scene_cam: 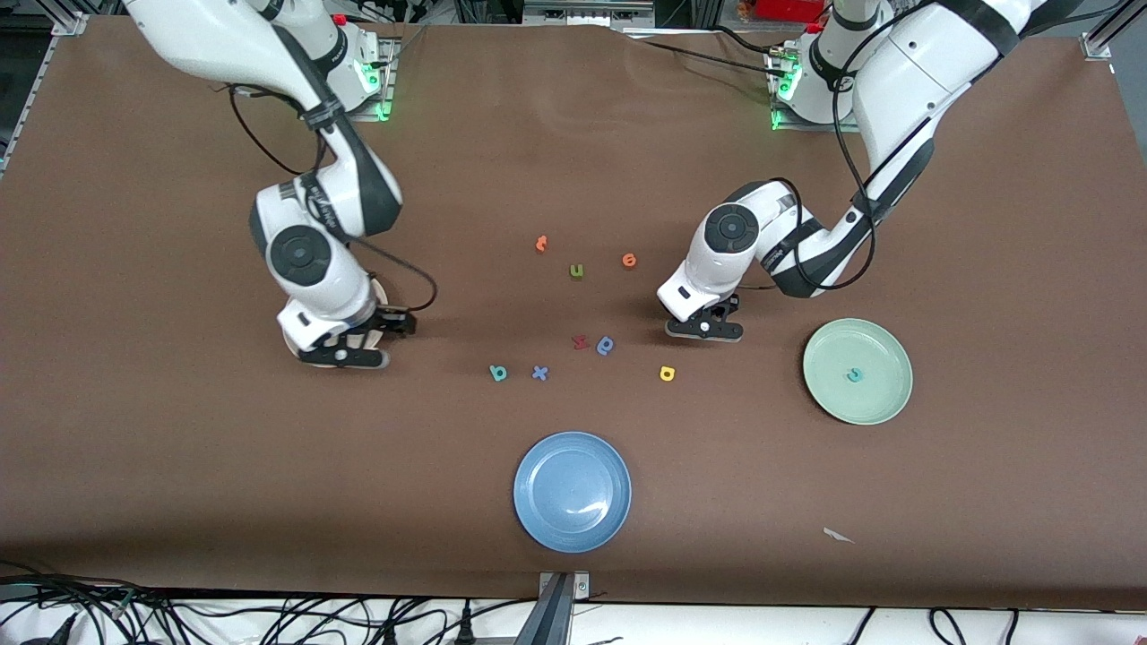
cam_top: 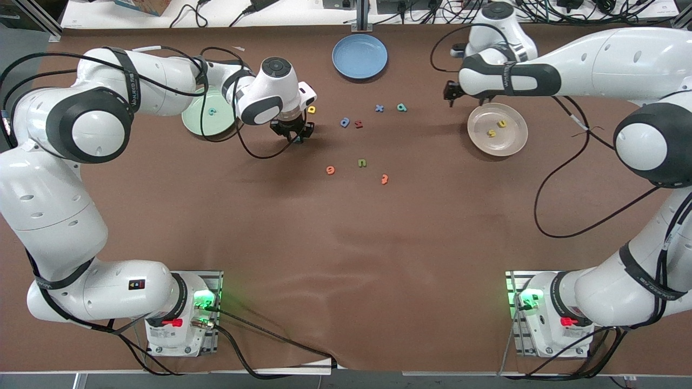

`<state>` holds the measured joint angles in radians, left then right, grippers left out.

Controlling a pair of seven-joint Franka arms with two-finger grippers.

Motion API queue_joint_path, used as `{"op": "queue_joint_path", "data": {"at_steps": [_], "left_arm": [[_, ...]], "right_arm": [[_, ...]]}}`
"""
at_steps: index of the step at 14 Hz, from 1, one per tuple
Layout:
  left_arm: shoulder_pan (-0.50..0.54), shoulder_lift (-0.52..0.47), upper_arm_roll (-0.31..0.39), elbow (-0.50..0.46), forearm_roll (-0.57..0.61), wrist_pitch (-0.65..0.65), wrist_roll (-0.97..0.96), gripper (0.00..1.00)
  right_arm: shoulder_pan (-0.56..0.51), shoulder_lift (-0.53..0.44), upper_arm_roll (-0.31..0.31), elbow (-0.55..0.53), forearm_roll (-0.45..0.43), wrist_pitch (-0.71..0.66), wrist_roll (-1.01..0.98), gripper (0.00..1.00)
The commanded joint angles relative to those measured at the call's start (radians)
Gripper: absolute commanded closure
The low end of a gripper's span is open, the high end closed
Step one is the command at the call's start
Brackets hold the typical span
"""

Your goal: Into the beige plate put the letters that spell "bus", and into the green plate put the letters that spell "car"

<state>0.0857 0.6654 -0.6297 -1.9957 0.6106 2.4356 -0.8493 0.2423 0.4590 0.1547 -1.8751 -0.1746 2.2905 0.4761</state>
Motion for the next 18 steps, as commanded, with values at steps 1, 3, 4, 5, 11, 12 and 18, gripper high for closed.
{"op": "queue_joint_path", "data": {"at_steps": [1,3,4,5,11,12,18], "left_arm": [[-0.011,0.008,0.004,0.014,0.037,0.003,-0.033,0.64],[-0.011,0.022,0.005,0.031,0.038,0.003,-0.033,0.67],[-0.011,0.028,0.005,0.035,0.044,0.003,-0.033,0.68],[-0.009,0.034,0.007,0.037,0.07,0.003,-0.034,0.69],[-0.008,0.04,0.015,0.037,0.089,0.003,-0.034,0.8],[-0.008,0.039,0.015,0.034,0.089,0.003,-0.033,0.81],[-0.008,0.039,0.015,0.031,0.089,-0.001,-0.031,0.92]], "right_arm": [[-0.006,0.108,0.071,0.115,-0.005,0.038,-0.111,0.01],[0.027,0.189,0.08,0.216,-0.013,0.043,-0.131,0.02],[0.052,0.229,0.08,0.267,-0.016,0.043,-0.142,0.02],[0.073,0.274,0.08,0.324,-0.016,0.043,-0.14,0.03],[0.143,0.397,0.069,0.426,-0.09,0.113,-0.125,0.24],[0.138,0.408,0.068,0.427,-0.12,0.113,-0.123,0.25],[0.143,0.44,0.057,0.424,-0.171,0.162,-0.117,0.34]]}}
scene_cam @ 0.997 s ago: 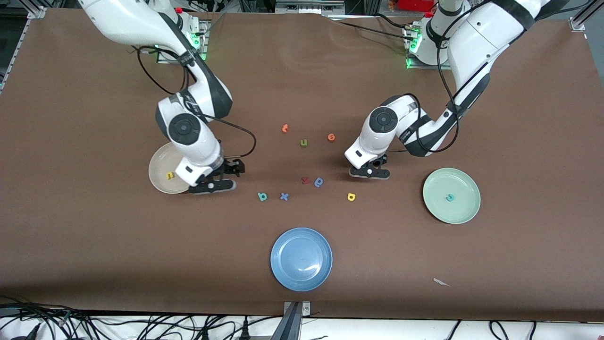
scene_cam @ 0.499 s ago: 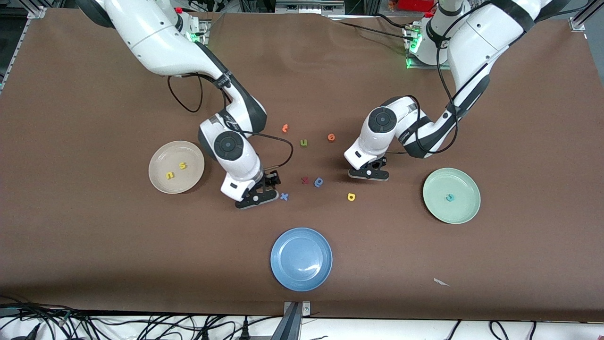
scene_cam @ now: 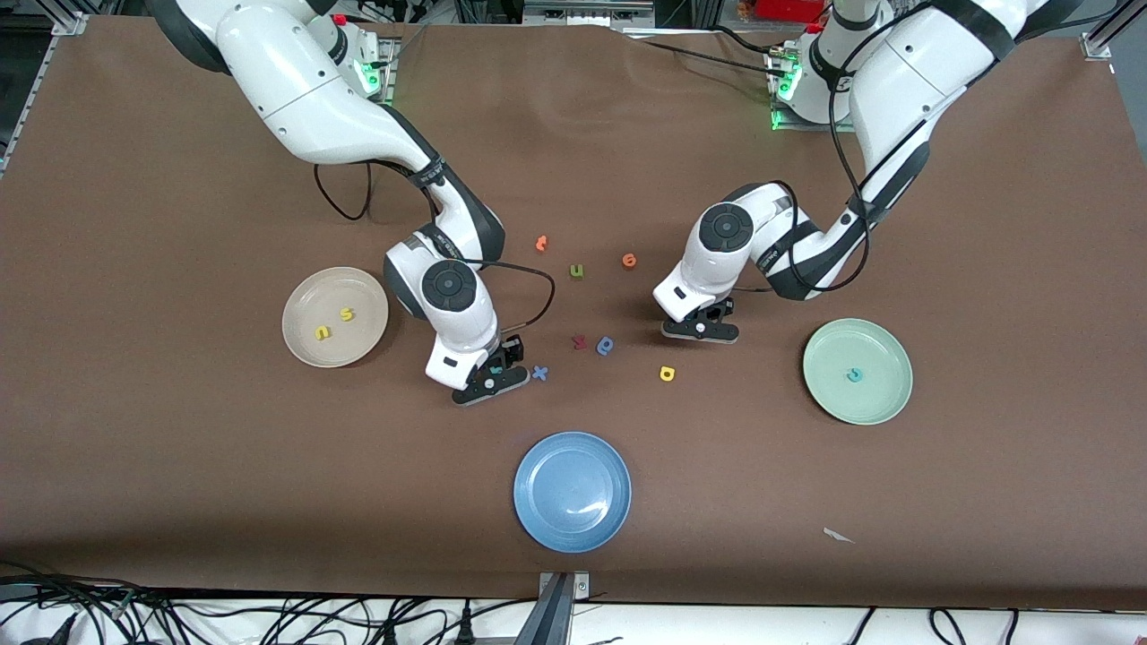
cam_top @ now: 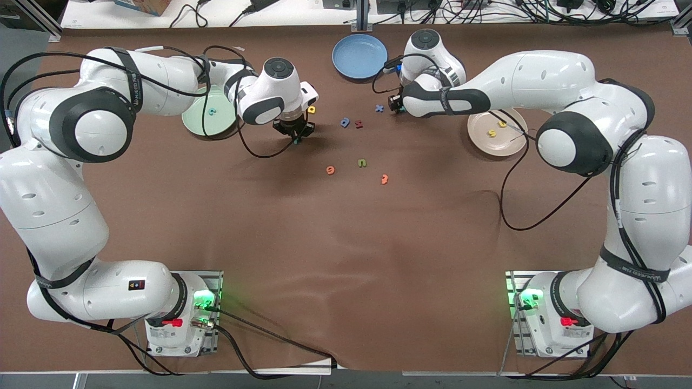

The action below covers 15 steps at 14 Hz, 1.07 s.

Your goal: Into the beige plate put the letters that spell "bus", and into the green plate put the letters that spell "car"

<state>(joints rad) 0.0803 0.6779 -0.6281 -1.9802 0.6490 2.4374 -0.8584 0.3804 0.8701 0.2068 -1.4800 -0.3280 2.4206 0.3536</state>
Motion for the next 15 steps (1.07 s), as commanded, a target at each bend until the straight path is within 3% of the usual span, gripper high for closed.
{"op": "queue_joint_path", "data": {"at_steps": [1,3,4,7,9,15], "left_arm": [[-0.002,0.025,0.013,0.015,0.051,-0.003,-0.021,0.94],[0.012,0.017,0.013,0.021,0.051,-0.008,-0.005,0.97],[0.021,0.003,0.013,0.027,0.049,-0.014,0.025,0.98],[0.117,-0.021,0.005,0.035,0.037,-0.038,0.16,0.99],[0.176,-0.027,-0.002,0.073,0.029,-0.102,0.272,0.99],[0.288,-0.023,-0.025,0.233,-0.066,-0.302,0.611,1.0]], "right_arm": [[0.003,0.029,0.005,0.027,-0.016,0.032,0.007,0.49],[-0.001,0.026,0.005,0.029,-0.016,0.032,0.005,0.87],[-0.005,0.023,0.005,0.029,-0.016,0.032,0.001,0.94],[-0.018,-0.017,0.003,0.027,-0.013,-0.003,0.008,0.94],[-0.069,-0.078,0.003,0.021,-0.014,-0.099,-0.002,0.94],[-0.3,-0.341,0.003,-0.339,-0.009,-0.129,-0.247,0.94]]}}
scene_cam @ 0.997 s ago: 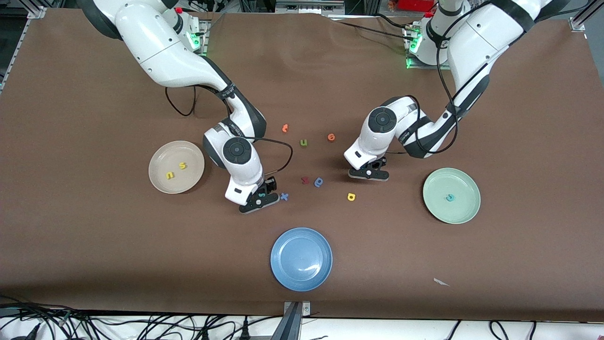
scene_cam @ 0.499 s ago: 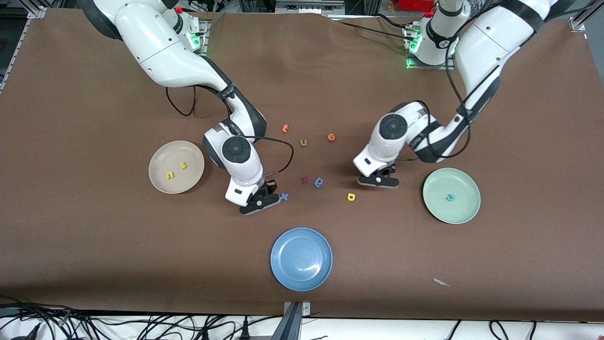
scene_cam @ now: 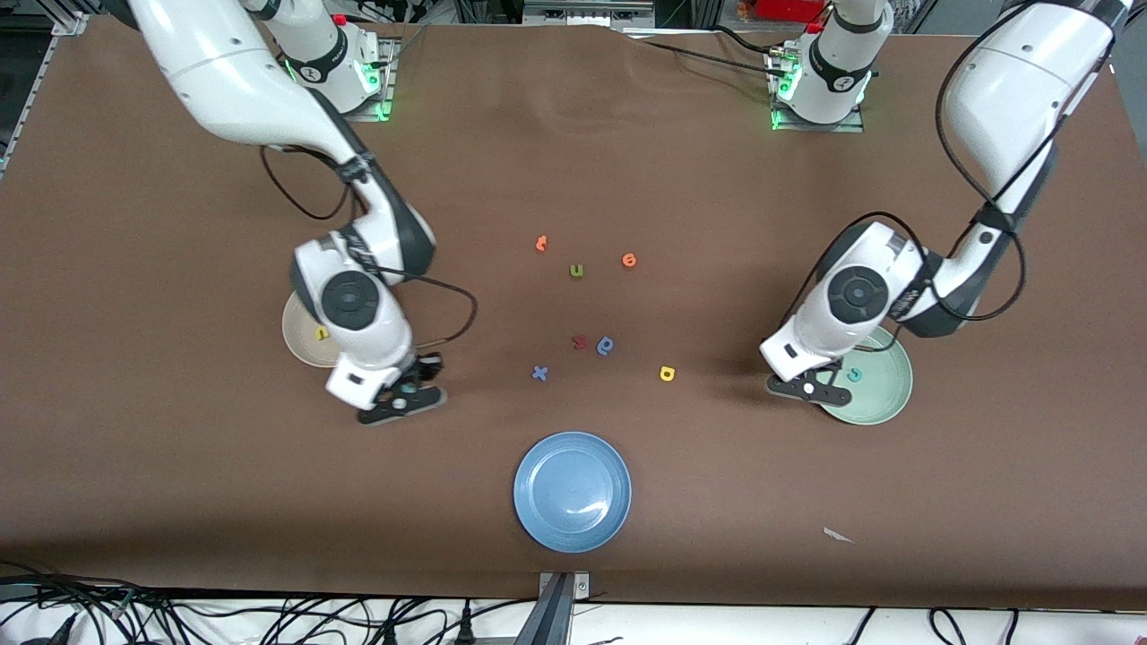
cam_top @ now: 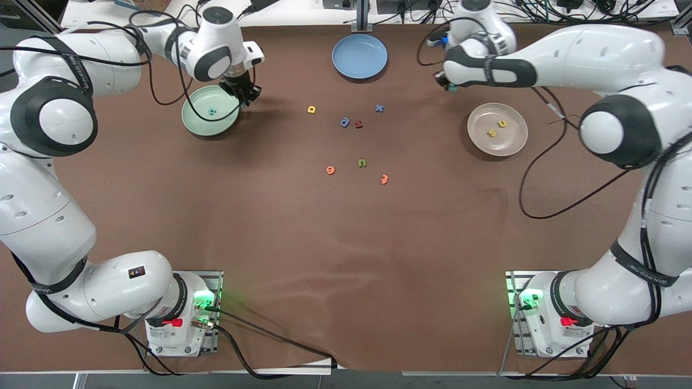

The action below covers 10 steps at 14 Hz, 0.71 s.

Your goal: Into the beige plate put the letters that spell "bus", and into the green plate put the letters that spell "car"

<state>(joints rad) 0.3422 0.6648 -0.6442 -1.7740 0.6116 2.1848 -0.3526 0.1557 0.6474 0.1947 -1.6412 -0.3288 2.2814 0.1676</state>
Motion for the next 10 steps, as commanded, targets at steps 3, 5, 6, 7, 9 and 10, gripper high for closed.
{"op": "queue_joint_path", "data": {"at_steps": [3,5,6,7,9,10], "left_arm": [[0.086,0.002,0.043,0.027,-0.01,-0.05,0.306,0.99],[0.084,0.016,0.092,0.037,-0.01,-0.043,0.395,0.57],[0.077,0.019,0.095,0.062,-0.012,-0.045,0.421,0.11],[0.071,0.016,0.091,0.071,-0.03,-0.046,0.411,0.0],[0.045,0.013,0.087,0.09,-0.129,-0.048,0.362,0.0],[0.017,0.015,0.087,0.105,-0.185,-0.048,0.338,0.0]], "right_arm": [[-0.149,-0.144,0.014,-0.319,-0.007,0.016,-0.072,0.92],[-0.171,-0.158,0.015,-0.365,-0.007,0.024,-0.068,0.81],[-0.171,-0.161,0.017,-0.368,-0.007,0.024,-0.066,0.36],[-0.169,-0.176,0.019,-0.361,-0.007,0.02,-0.062,0.0],[-0.169,-0.206,0.032,-0.327,-0.007,-0.008,-0.063,0.0],[-0.169,-0.209,0.04,-0.289,-0.007,-0.038,-0.065,0.0]]}}
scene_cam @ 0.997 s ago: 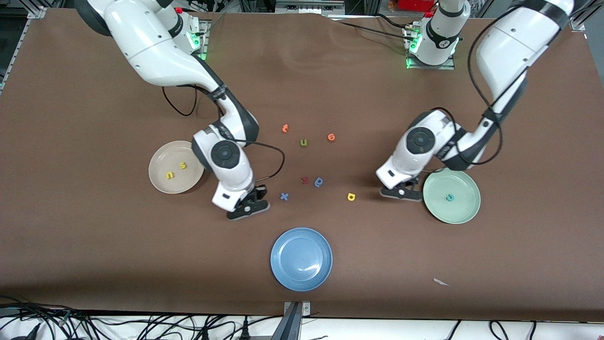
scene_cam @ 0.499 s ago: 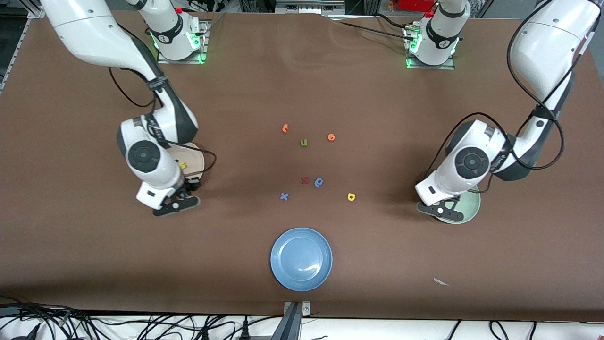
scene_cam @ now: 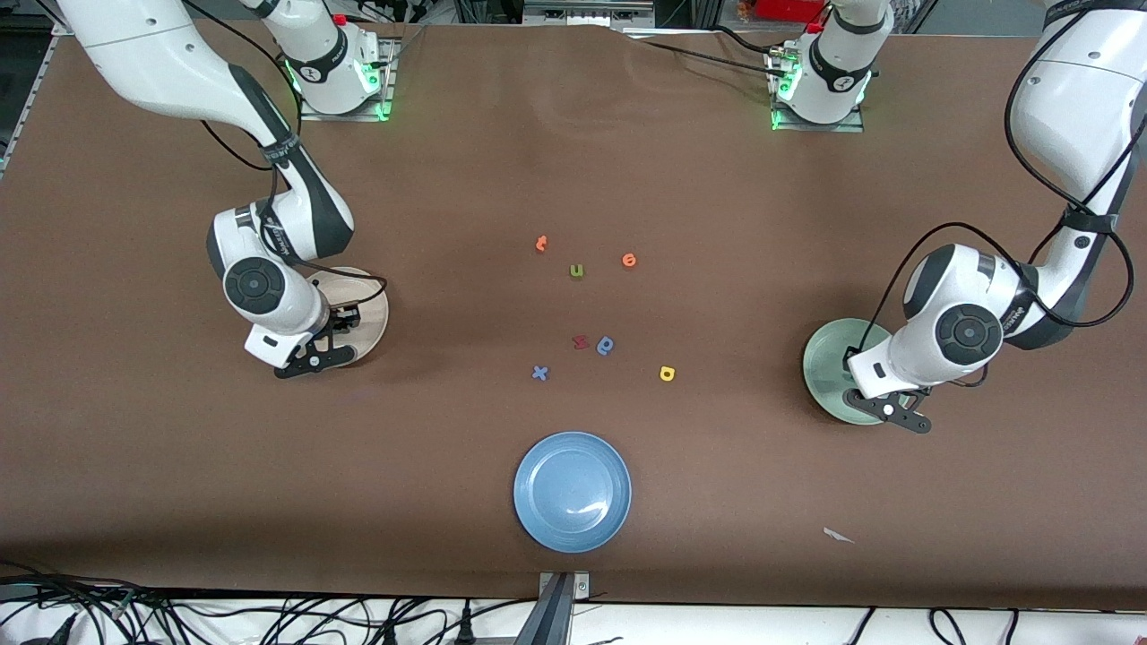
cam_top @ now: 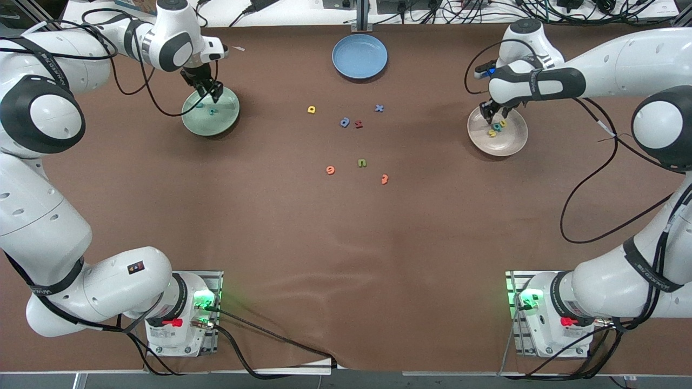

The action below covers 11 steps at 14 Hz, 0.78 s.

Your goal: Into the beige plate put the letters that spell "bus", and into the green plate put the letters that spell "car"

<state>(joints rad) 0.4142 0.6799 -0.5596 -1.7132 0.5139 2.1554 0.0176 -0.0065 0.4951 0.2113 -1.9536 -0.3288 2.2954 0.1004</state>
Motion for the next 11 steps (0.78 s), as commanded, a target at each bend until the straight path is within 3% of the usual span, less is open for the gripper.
{"op": "queue_joint_path", "data": {"at_steps": [1,4,7,9,11], "left_arm": [[-0.092,0.003,0.004,0.056,-0.131,-0.017,-0.082,0.0],[-0.202,0.03,0.006,0.07,-0.176,-0.008,-0.285,0.0],[-0.308,0.065,0.006,0.118,-0.178,-0.005,-0.445,0.0],[-0.369,0.095,0.01,0.141,-0.176,0.046,-0.548,0.0],[-0.443,0.142,0.03,0.197,-0.166,0.086,-0.646,0.01]], "right_arm": [[-0.007,-0.056,0.039,0.071,-0.006,-0.107,0.002,0.0],[-0.006,-0.055,0.059,0.264,0.092,-0.316,0.004,0.0],[-0.024,-0.061,0.033,0.386,0.21,-0.399,-0.001,0.0],[-0.035,-0.09,0.014,0.397,0.224,-0.442,-0.005,0.0],[-0.038,-0.108,-0.004,0.49,0.221,-0.574,-0.007,0.0]]}}
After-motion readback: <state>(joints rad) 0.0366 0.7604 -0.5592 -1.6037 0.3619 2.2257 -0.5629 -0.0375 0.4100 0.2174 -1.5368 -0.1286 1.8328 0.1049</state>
